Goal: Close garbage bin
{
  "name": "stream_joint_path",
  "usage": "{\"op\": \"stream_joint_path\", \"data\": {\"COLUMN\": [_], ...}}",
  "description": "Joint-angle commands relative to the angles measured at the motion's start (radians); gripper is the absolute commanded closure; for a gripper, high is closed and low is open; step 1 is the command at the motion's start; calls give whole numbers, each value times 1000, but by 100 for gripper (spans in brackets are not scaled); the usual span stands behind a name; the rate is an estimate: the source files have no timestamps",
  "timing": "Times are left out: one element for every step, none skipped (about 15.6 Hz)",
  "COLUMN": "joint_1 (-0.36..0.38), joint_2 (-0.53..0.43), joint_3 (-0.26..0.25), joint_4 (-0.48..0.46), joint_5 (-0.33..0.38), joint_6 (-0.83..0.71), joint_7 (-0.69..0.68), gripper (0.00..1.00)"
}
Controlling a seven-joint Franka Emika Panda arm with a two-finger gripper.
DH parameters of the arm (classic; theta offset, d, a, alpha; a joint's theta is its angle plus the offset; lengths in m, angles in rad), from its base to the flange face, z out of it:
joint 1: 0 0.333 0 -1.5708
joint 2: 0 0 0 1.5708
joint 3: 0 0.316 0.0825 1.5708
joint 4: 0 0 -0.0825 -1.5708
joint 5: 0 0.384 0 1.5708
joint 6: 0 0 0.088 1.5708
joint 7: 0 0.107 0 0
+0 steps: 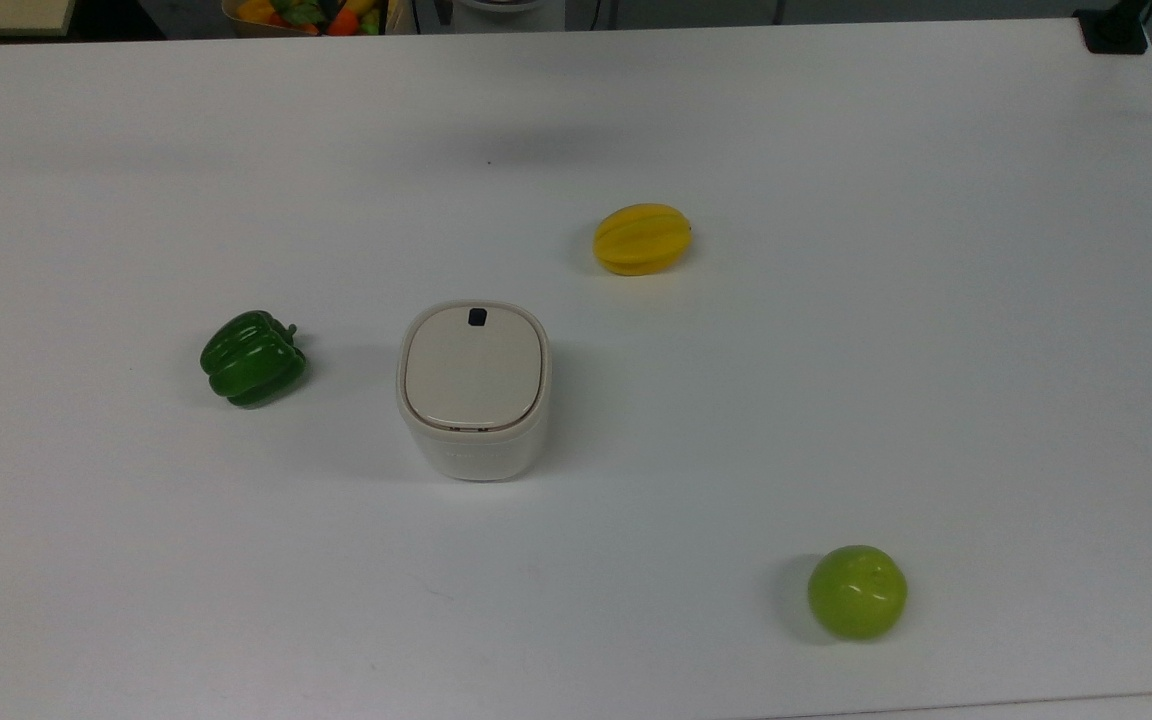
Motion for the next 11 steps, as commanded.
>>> {"op": "stream_joint_path", "data": {"joint_1": [-36,-42,-42,-44,-44,-43,-42,-42,-42,-42,-42], "joint_2": [-29,-30,-30,-30,-29,-30,-29,-29,-29,-29,-29], "joint_3": [-4,-4,-4,-4,-4,-4,-4,-4,-3,-3,-3], "joint_4": [2,9,19,28,32,32,32,32,32,32,32], "joint_5": [-1,-1,-1,-1,-4,-5,-5,-5,-5,-5,-5], "joint_6": [-42,-50,-69,-79,-80,-80,-79,-79,-79,-79,-79], "joint_7": [-37,-37,-37,-34,-23,-22,-22,-20,-20,-22,-22], "gripper": [0,0,0,0,0,0,0,0,0,0,0]}}
